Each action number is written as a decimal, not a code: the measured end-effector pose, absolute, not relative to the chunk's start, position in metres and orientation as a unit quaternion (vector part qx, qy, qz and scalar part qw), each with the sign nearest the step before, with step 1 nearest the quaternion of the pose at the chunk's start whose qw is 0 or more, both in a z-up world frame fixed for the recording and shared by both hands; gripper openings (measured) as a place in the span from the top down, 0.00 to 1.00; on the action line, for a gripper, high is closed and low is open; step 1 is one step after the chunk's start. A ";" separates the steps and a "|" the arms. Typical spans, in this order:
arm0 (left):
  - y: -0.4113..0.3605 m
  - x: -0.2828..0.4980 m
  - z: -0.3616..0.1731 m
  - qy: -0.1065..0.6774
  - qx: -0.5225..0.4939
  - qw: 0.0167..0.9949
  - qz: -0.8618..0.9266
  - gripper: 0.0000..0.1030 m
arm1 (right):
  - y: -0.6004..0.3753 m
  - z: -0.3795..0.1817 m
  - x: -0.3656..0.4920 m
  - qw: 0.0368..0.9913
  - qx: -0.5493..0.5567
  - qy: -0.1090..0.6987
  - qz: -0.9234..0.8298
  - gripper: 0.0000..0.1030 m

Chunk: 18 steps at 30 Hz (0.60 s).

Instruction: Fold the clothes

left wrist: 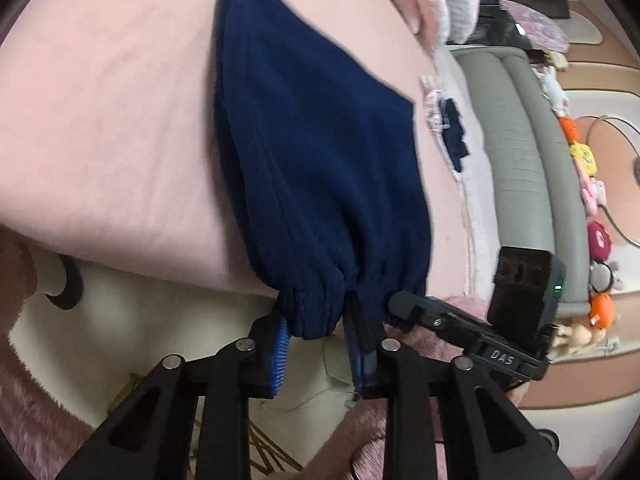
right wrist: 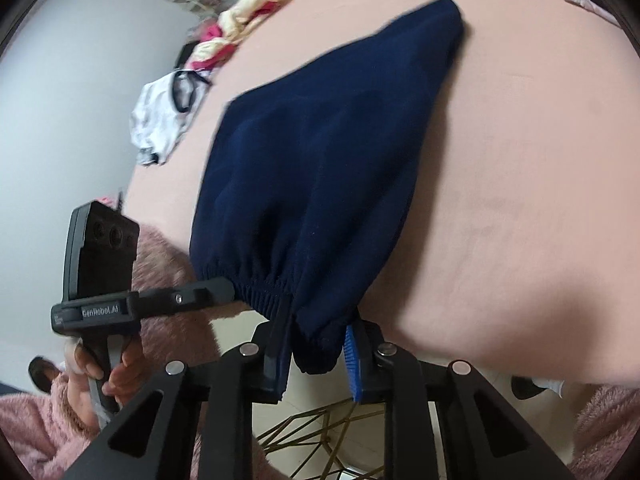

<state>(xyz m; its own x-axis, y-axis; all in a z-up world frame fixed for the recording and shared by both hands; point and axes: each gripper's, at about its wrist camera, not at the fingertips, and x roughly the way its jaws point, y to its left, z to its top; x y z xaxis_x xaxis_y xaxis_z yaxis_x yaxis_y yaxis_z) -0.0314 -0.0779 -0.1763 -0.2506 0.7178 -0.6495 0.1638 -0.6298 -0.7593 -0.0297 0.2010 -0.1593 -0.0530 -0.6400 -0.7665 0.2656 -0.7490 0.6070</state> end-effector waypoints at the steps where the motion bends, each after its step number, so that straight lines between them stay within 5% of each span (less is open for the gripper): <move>1: -0.083 -0.030 -0.173 -0.396 -0.574 0.207 0.686 0.80 | 0.200 -0.157 -0.027 0.328 0.610 -0.159 -0.703 0.79; 15: -0.123 -0.077 -0.147 -0.524 -0.578 0.249 0.575 0.80 | 0.204 -0.109 -0.099 0.338 0.597 -0.275 -0.674 0.78; 18: -0.124 -0.096 -0.140 -0.527 -0.575 0.248 0.575 0.79 | 0.197 -0.100 -0.117 0.335 0.591 -0.283 -0.677 0.71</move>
<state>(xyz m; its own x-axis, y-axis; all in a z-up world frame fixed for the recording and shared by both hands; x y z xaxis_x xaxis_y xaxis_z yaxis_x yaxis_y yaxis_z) -0.0955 -0.1238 -0.1401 -0.2152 0.8910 -0.3997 0.3204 -0.3222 -0.8908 -0.1172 0.1968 -0.1001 -0.0766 -0.7880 -0.6109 0.1190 -0.6155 0.7791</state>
